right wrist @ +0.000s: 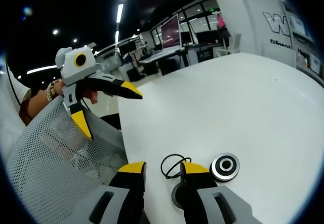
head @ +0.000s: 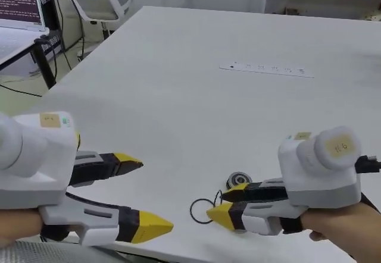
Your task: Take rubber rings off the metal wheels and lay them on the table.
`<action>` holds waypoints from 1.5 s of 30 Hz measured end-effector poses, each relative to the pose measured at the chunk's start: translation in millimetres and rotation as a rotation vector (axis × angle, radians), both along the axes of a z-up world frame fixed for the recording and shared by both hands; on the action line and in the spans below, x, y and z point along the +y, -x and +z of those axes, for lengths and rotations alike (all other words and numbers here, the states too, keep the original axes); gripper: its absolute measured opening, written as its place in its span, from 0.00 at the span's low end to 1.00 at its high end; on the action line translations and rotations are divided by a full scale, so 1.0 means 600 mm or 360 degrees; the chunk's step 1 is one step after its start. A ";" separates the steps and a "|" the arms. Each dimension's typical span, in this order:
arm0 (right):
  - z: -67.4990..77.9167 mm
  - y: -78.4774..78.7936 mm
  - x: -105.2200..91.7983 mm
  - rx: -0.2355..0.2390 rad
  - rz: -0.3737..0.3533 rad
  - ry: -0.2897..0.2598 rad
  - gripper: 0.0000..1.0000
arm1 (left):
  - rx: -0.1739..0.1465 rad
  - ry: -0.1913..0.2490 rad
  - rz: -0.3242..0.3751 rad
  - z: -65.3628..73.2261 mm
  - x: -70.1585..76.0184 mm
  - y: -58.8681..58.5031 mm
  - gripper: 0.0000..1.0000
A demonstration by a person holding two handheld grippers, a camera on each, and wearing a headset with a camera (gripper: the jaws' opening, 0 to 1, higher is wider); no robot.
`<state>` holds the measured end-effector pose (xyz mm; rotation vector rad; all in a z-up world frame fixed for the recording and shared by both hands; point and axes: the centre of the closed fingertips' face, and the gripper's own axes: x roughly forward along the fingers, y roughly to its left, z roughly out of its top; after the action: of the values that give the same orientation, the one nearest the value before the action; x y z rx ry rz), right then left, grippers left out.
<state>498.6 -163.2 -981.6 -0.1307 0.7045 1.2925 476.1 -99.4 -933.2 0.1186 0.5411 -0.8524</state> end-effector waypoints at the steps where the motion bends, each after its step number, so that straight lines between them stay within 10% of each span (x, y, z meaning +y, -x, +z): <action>1: 0.002 0.002 0.002 -0.0005 0.0013 -0.0010 0.26 | 0.0000 0.0001 -0.0001 0.000 0.000 0.000 0.71; 22: 0.012 -0.020 -0.011 -0.0067 -0.0033 -0.0010 0.27 | -0.0004 0.0005 -0.0022 0.002 -0.003 0.001 0.71; 32: 0.039 -0.072 -0.044 -0.0109 -0.0239 -0.0085 0.26 | -0.0105 -0.0001 -0.0126 0.043 -0.019 -0.015 0.72; 45: 0.007 -0.109 -0.095 -0.0162 -0.0328 0.0049 0.25 | -0.0288 0.0013 -0.0307 0.118 -0.076 -0.085 0.68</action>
<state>564.0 -220.1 -977.6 -0.1445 0.6337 1.0709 527.2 -145.0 -862.7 0.2409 0.3601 -1.0201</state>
